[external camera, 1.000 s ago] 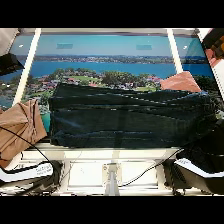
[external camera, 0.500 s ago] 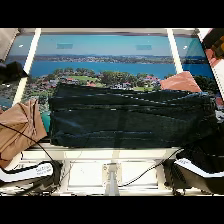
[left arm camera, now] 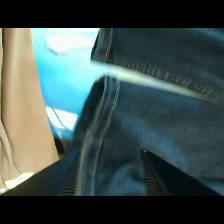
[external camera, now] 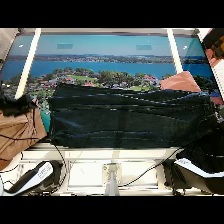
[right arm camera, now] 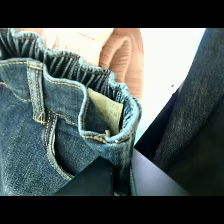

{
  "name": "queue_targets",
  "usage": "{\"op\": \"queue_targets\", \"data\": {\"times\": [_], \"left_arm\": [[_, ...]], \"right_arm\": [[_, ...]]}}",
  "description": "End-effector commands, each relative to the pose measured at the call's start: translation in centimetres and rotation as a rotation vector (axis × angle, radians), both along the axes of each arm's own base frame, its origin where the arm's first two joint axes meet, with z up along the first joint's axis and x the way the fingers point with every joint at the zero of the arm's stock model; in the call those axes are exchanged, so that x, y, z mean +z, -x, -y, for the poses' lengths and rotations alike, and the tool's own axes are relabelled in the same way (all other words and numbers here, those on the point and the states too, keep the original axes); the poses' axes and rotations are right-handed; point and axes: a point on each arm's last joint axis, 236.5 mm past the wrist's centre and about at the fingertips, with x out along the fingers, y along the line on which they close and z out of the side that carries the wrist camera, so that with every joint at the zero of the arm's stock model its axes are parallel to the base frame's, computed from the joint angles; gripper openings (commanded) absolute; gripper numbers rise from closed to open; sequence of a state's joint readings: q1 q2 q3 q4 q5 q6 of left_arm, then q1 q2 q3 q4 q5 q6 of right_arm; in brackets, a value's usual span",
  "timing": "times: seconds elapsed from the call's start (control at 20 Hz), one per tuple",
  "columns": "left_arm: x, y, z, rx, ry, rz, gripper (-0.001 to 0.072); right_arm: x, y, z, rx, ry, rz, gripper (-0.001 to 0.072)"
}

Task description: Fold the clothes and pants, and hang the long-sleeved shirts on hangers.

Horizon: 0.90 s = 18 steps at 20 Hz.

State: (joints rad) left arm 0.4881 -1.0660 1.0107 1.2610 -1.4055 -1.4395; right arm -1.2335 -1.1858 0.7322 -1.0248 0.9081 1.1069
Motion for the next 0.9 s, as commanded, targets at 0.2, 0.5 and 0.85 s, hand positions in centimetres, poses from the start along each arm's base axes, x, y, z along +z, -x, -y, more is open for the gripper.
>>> {"op": "queue_targets", "data": {"times": [0.2, 0.5, 0.85], "left_arm": [[-8.2, 9.5, 6.9, 0.170, 0.233, -0.243, 0.0713], [-10.1, 11.9, 8.7, 0.178, 0.288, -0.318, 0.0710], [-11.8, 14.3, 10.0, 0.183, 0.318, -0.393, 0.0698]], "right_arm": [[0.2, -0.2, 0.7, -0.021, 0.024, 0.015, 0.0037], [0.2, -0.2, 0.7, -0.021, 0.025, 0.015, 0.0036], [0.2, -0.2, 0.6, -0.019, 0.022, 0.014, 0.0036]]}}
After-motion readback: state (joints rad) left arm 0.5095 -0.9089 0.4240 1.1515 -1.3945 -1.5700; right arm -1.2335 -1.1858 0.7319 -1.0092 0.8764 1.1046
